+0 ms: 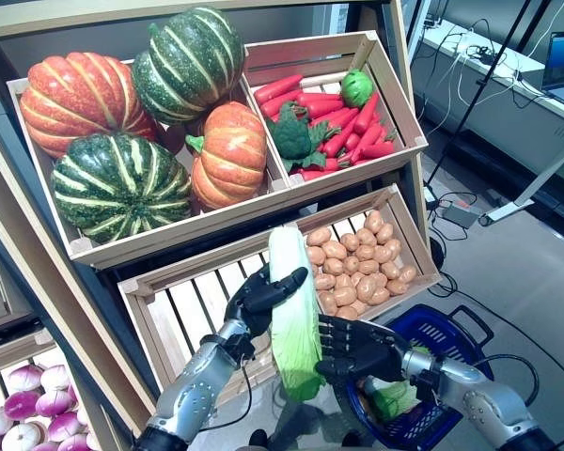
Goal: Put vegetables into the basket
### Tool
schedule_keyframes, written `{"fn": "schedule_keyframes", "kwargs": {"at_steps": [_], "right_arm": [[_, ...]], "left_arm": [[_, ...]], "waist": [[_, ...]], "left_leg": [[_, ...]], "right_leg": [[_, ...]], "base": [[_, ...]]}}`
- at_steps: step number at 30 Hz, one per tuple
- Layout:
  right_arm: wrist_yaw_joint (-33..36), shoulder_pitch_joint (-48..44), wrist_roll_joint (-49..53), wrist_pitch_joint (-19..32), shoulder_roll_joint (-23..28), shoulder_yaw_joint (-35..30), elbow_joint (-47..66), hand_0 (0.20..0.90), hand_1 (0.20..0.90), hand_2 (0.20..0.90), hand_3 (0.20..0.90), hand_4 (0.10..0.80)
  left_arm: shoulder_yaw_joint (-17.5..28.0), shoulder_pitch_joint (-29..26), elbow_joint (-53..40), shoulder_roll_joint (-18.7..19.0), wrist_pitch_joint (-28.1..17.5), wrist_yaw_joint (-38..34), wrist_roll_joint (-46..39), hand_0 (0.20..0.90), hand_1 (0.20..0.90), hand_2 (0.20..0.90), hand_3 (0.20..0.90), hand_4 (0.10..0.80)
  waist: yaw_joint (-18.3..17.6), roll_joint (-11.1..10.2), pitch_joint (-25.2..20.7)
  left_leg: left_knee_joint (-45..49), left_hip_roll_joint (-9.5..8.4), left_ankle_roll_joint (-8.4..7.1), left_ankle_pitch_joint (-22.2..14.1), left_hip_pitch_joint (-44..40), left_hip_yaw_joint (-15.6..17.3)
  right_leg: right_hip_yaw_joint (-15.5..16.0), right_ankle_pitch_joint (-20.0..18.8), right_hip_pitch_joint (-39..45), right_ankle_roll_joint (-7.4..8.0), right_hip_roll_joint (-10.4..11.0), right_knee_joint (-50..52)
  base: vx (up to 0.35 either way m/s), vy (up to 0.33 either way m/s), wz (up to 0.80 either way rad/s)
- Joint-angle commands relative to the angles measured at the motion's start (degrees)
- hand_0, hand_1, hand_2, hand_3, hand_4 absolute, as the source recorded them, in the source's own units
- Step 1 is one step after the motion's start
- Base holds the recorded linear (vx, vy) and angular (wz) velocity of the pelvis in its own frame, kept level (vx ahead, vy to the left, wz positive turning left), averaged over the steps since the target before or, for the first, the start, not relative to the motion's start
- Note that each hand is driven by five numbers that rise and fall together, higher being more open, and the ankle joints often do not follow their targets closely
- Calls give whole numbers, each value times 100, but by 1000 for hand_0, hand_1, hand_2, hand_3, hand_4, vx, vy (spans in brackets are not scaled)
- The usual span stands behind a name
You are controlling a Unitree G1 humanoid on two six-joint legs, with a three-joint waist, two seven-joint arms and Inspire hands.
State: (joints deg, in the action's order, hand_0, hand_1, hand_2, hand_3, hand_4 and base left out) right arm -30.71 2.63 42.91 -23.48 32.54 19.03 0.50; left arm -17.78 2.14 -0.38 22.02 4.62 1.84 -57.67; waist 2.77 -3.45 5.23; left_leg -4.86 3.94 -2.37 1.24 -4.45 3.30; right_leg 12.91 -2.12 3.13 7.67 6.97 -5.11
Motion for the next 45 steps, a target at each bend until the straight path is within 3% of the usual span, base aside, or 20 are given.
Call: {"fn": "schedule_keyframes", "kwargs": {"at_steps": [1,8,20,28,35,45], "right_arm": [[-137,-527,381,186,-81,127,575,900,900,900,900,800],[-14,-657,479,181,-180,300,561,900,900,900,900,800],[111,-721,567,9,-236,429,566,900,900,900,900,800],[161,-797,766,-135,-375,592,512,900,900,900,900,800],[146,-785,816,-239,-332,673,540,900,900,900,900,800],[-95,-701,813,-394,-258,730,497,900,900,900,900,800]], "left_arm": [[-56,-668,-682,-185,-766,562,-499,300,300,300,300,400],[-257,-752,-752,-325,-636,658,-988,300,300,300,300,400],[-414,-765,-772,-346,-652,754,-1090,300,300,300,300,400],[-528,-739,-728,-566,-364,1038,-2013,300,300,300,300,400],[-628,-805,-784,-368,-594,1045,-869,300,300,300,300,400],[-630,-944,-1016,-58,-783,1184,88,300,300,300,300,400]], "waist": [[68,-158,-317],[67,-164,-345],[58,-136,-376],[52,-130,-397],[64,-118,-398],[69,-98,-404]], "left_leg": [[51,-103,68,171,144,-101],[24,-111,78,166,120,-110],[-5,-124,96,178,109,-112],[-14,-125,102,184,98,-98],[-14,-140,116,187,112,-111],[-14,-134,114,200,116,-122]], "right_leg": [[44,-410,98,-9,260,64],[24,-419,110,1,266,54],[-21,-438,112,12,266,30],[-44,-462,116,12,269,14],[-67,-460,109,17,267,11],[-71,-465,104,26,262,11]], "base": [[0,0,0],[0,0,0],[0,0,0],[0,0,0],[0,0,0],[0,0,0]]}}
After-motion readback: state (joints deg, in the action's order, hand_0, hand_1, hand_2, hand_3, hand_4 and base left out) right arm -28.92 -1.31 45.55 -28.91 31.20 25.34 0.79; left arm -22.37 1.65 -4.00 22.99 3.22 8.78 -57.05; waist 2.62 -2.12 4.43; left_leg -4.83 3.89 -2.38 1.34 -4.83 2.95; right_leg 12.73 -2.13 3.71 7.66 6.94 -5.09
